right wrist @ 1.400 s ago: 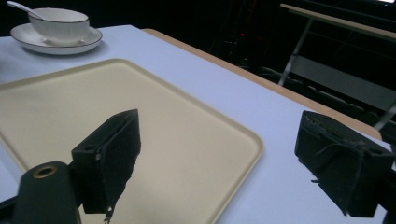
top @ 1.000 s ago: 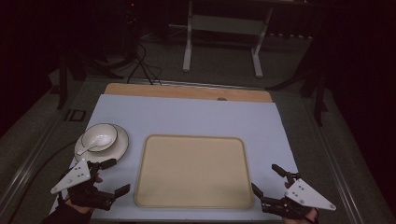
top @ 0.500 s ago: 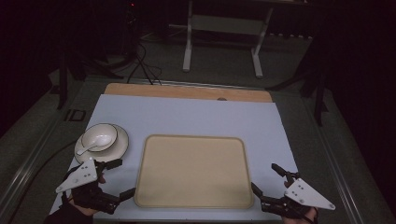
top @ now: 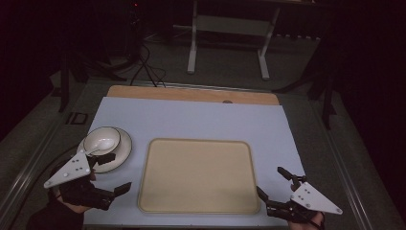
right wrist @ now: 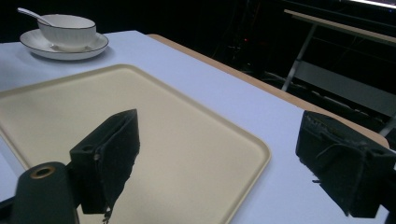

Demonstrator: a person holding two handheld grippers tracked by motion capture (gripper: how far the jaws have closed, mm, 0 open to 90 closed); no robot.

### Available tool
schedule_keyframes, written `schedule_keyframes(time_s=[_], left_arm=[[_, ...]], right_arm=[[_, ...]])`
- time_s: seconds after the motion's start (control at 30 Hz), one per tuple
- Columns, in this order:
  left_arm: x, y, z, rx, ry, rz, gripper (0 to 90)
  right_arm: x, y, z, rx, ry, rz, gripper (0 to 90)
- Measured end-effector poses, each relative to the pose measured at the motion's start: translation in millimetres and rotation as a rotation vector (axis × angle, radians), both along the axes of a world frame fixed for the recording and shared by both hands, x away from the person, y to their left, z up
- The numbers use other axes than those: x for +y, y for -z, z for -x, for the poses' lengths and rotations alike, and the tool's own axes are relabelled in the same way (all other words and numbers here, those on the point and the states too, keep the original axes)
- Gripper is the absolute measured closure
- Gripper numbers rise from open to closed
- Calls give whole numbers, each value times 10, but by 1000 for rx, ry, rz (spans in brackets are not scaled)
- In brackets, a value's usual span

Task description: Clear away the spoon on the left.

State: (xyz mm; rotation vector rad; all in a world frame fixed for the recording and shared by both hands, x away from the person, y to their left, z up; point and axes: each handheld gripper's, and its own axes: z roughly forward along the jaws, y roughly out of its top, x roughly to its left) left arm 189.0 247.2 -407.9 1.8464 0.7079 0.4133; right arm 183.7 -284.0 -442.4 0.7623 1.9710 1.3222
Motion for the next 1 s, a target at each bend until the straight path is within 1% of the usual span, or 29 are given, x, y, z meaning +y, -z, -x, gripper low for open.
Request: schedule_keyframes(time_s=[0.07, 0.17, 0.2, 0.33, 0.37, 0.43, 0.47, 0.5, 0.53, 0.6, 0.83, 0.97, 1.0], left_arm=[[25, -32, -16, -1, -15, -3, 31], [77, -86, -44, -15, -63, -7, 40], [77, -86, -44, -15, -63, -7, 43], [179, -137, -82, -18, -106, 0, 49], [202, -147, -89, -20, -124, -1, 49], [247, -166, -99, -19, -141, -3, 59], [268, -175, -99, -25, -159, -10, 59], [291, -181, -102, -24, -163, -5, 64], [339, -185, -105, -27, -185, -6, 68], [366, -183, -109, -23, -192, -4, 71], [578, -136, -136, -17, -276, 14, 124], [699, -91, -163, 6, -326, 16, 148], [699, -91, -163, 6, -326, 16, 154]], right_arm=[[0, -2, 1, -2, 0, 0, 134], [4, -7, 10, -5, -2, 1, 134], [5, -7, 9, -6, -2, 1, 134], [7, -7, 12, -5, -1, 0, 134], [7, -8, 13, -4, -2, 0, 134], [11, -8, 16, -8, -1, 2, 134], [12, -9, 18, -9, -1, 2, 134], [13, -9, 19, -10, -3, 2, 134], [14, -9, 21, -10, -4, 2, 134], [15, -11, 23, -10, -5, 2, 134], [20, -14, 31, -15, -7, 7, 134], [21, -14, 33, -16, -8, 8, 134], [21, -14, 33, -16, -8, 8, 134]])
